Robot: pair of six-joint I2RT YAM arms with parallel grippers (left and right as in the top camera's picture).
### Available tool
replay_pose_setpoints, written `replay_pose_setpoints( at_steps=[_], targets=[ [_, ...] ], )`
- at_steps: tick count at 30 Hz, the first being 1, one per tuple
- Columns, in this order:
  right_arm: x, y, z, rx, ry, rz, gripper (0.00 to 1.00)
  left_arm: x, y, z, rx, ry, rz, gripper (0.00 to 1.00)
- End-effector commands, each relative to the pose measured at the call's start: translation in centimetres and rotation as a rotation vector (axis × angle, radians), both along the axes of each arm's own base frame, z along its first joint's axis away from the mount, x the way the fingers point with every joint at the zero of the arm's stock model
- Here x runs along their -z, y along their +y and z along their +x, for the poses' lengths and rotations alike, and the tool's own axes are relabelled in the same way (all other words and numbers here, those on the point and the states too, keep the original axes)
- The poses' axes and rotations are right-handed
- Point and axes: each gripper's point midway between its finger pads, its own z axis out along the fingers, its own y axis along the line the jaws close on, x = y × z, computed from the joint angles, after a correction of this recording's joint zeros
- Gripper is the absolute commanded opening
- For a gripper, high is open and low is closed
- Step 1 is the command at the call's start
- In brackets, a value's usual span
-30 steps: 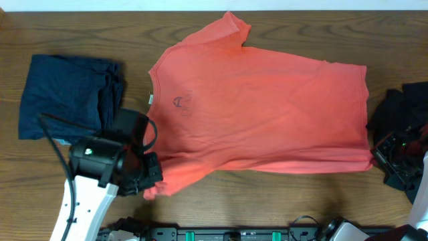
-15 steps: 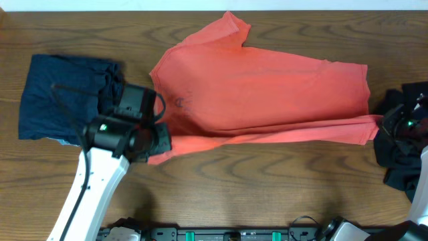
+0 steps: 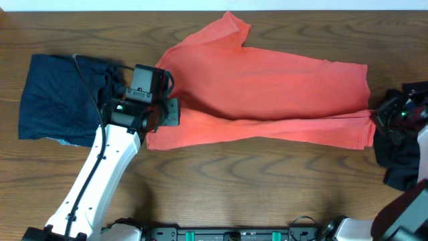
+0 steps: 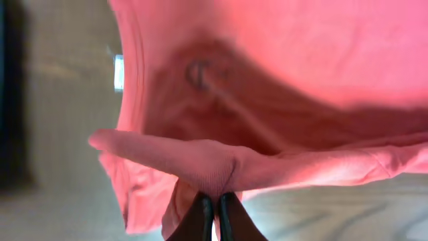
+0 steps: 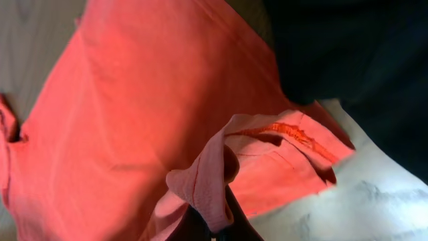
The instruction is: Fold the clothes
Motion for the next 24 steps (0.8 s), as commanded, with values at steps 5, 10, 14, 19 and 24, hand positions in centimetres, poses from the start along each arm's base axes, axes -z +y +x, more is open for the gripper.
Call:
replay_pose_setpoints(
  at_steps=[5, 10, 14, 19, 24],
  targets=[
    [1.7, -0.2, 1.6, 0.007, 0.003, 0.027, 0.01, -1.4, -0.2, 2.8, 0.087, -0.131, 0.054, 0.06],
    [2.1, -0.5, 2.3, 0.003, -0.012, 0.018, 0.06, -0.1, -0.4, 3.7, 0.091, -0.116, 0.058, 0.06],
    [2.5, -0.3, 3.2, -0.023, -0.031, 0.002, 0.59, 1.4, -0.4, 3.9, 0.090, -0.077, 0.070, 0.07],
    [2.3, -0.2, 4.2, -0.092, -0.069, -0.044, 0.79, 1.9, 0.2, 4.8, 0.066, -0.089, 0.105, 0.63],
    [3.0, 0.6, 2.6, -0.117, -0.005, -0.015, 0.79, 2.6, 1.2, 3.3, 0.054, -0.018, 0.123, 0.77]
  ],
)
